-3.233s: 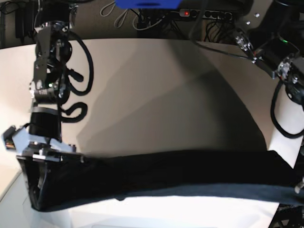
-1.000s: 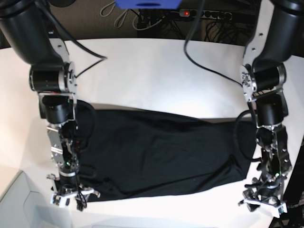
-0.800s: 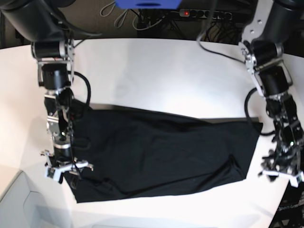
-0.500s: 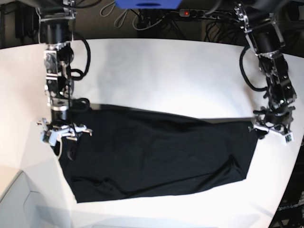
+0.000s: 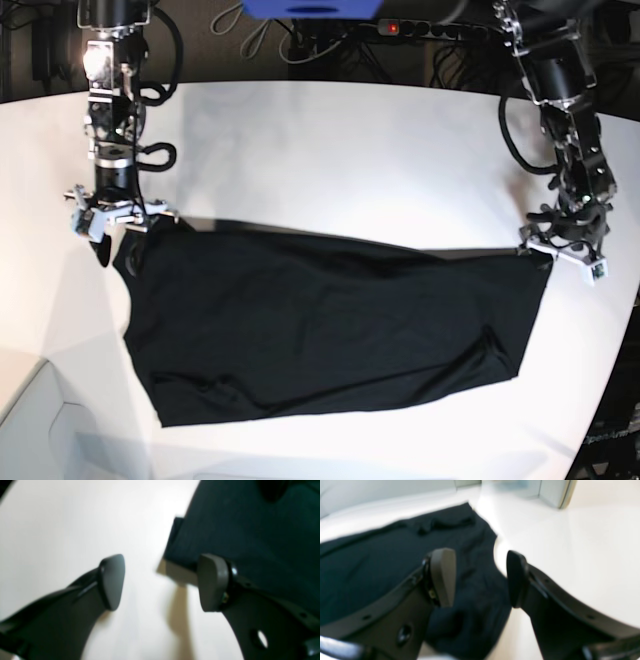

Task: Layout the t-shirt on the table in an organized manner, then fold the t-shirt properly
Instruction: 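Lower the folded edge with both grippers and release it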

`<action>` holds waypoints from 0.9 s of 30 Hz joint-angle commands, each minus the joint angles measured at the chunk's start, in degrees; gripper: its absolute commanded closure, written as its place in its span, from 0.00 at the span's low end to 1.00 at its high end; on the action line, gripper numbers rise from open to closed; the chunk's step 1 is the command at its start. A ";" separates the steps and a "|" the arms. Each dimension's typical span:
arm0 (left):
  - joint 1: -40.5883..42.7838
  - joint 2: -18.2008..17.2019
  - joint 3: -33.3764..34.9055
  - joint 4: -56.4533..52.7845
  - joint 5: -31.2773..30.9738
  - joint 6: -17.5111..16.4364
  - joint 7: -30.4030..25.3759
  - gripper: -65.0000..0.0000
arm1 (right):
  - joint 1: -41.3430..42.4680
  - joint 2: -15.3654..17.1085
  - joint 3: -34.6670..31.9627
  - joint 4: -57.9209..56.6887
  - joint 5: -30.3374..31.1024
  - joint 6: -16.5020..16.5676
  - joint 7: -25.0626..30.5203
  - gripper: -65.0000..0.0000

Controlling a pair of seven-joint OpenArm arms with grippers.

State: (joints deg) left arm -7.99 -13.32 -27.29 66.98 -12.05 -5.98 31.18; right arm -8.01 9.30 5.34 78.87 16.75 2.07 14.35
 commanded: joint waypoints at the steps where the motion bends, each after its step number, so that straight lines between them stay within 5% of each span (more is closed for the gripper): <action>1: -2.34 -0.96 -0.18 0.14 -0.12 -0.04 -1.60 0.32 | -0.12 0.41 0.15 1.26 0.08 0.35 2.05 0.49; 7: -4.36 -0.96 -0.18 -5.57 -0.12 -0.04 -1.60 0.35 | -5.04 0.15 0.06 1.70 0.17 0.44 2.13 0.49; 12: -5.33 -0.88 -0.18 -8.91 -0.12 -0.04 -2.56 0.64 | -9.09 -2.05 -0.29 3.81 0.17 0.70 2.13 0.49; 18: -5.42 0.44 1.05 -12.43 0.23 -0.22 -9.60 0.72 | -9.09 -3.54 -0.38 0.91 -0.01 0.70 2.13 0.49; 22: -5.15 0.18 5.62 -11.90 -0.12 -0.22 -9.86 1.00 | -7.51 -3.54 -0.38 -1.55 -0.01 0.79 2.05 0.49; 27: -4.45 0.35 5.79 -11.82 -0.12 -0.22 -9.77 1.00 | -3.90 -3.28 -0.46 -6.74 -0.01 0.79 2.05 0.49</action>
State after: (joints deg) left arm -12.23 -12.62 -21.63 54.89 -12.49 -6.20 19.09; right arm -12.23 5.65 4.75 71.46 16.73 2.57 15.46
